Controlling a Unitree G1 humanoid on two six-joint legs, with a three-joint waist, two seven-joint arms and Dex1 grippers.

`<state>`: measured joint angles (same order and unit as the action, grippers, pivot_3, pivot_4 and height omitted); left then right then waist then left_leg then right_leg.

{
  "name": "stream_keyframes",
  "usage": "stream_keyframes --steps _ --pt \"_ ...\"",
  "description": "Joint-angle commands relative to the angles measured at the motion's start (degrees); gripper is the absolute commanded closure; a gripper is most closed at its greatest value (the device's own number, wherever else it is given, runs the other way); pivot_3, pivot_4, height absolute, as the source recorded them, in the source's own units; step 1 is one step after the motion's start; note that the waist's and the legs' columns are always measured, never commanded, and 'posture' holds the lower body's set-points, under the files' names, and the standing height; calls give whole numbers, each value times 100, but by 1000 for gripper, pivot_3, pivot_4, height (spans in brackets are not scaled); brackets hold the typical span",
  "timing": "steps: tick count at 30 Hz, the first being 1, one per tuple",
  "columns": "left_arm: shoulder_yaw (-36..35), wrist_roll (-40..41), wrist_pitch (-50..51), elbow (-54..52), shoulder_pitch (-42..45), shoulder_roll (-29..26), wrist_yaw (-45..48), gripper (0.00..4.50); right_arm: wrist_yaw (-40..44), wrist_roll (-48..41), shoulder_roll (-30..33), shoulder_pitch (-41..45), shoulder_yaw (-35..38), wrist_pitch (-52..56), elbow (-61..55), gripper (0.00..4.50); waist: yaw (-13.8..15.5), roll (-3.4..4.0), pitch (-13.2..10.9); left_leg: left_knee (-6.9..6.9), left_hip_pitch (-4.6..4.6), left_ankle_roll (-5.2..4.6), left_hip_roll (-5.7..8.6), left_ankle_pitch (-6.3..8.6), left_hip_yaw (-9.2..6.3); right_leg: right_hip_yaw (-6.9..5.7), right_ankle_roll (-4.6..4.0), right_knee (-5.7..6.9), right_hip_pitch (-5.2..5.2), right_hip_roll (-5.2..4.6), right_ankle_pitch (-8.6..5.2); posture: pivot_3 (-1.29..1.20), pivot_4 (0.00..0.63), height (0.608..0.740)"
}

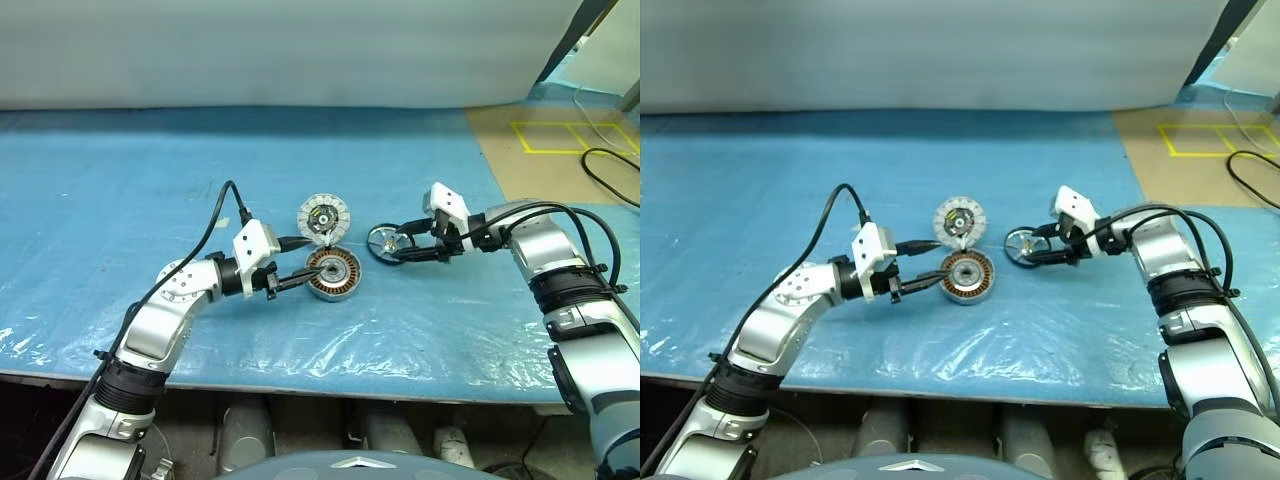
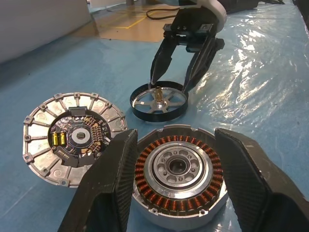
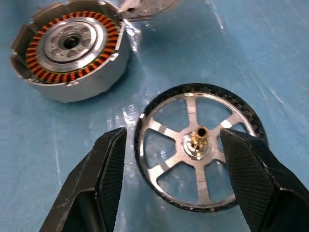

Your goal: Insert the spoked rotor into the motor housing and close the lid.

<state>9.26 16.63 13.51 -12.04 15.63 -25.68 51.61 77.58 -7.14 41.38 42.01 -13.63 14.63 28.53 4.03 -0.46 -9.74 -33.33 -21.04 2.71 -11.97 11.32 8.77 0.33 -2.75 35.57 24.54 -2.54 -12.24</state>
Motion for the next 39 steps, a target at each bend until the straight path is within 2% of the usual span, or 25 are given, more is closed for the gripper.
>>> stream_keyframes --steps 1,6,9,14,26,29,37,39 --pt "-18 15 -74 -209 32 -35 -13 1818 349 -71 329 -43 131 -256 -894 1291 0 0 0 0 -1 -1 2 0 0 -1 0 0 0 -2 0 0 150 740" --pt "39 -16 -105 -140 43 -20 9 1818 664 137 804 -540 -45 -816 -1902 1291 11 0 0 3 -3 -5 3 1 -1 -7 0 -9 -2 -7 0 0 150 740" --pt "63 -29 -115 -109 79 2 11 1818 456 568 913 -776 -190 -1511 -1807 1291 -2 -1 0 3 -4 -6 7 1 -1 -7 0 -11 -2 -12 0 0 150 740" --pt "121 -66 -136 -79 121 44 7 1818 107 822 626 -729 -261 -1880 -1429 1291 -37 -1 0 3 0 -13 10 -3 0 -6 1 -4 -2 -15 0 0 150 740" --pt "230 -200 -139 -130 65 31 -22 1818 -25 995 131 -457 -357 -1750 -473 1291 -28 -1 0 4 -4 -14 10 -3 0 -9 0 -7 -1 -17 0 0 150 740" --pt "253 -221 -141 -158 57 46 -31 1818 -109 1118 -1 -405 -423 -1786 -186 1929 -28 -1 0 3 -3 -15 10 -3 0 -9 0 -5 -1 -17 0 0 150 740" --pt "267 -272 -167 -160 58 67 -45 1818 -424 1213 -187 -350 -388 -1931 132 4483 -35 -1 0 2 1 -16 10 -4 0 -9 0 1 -2 -17 0 0 150 740" --pt "267 -276 -171 -157 60 72 -45 1818 -444 1200 -183 -364 -375 -1935 98 4483 -34 -1 0 2 5 -16 10 -4 0 -8 0 2 -6 -17 0 0 150 740"
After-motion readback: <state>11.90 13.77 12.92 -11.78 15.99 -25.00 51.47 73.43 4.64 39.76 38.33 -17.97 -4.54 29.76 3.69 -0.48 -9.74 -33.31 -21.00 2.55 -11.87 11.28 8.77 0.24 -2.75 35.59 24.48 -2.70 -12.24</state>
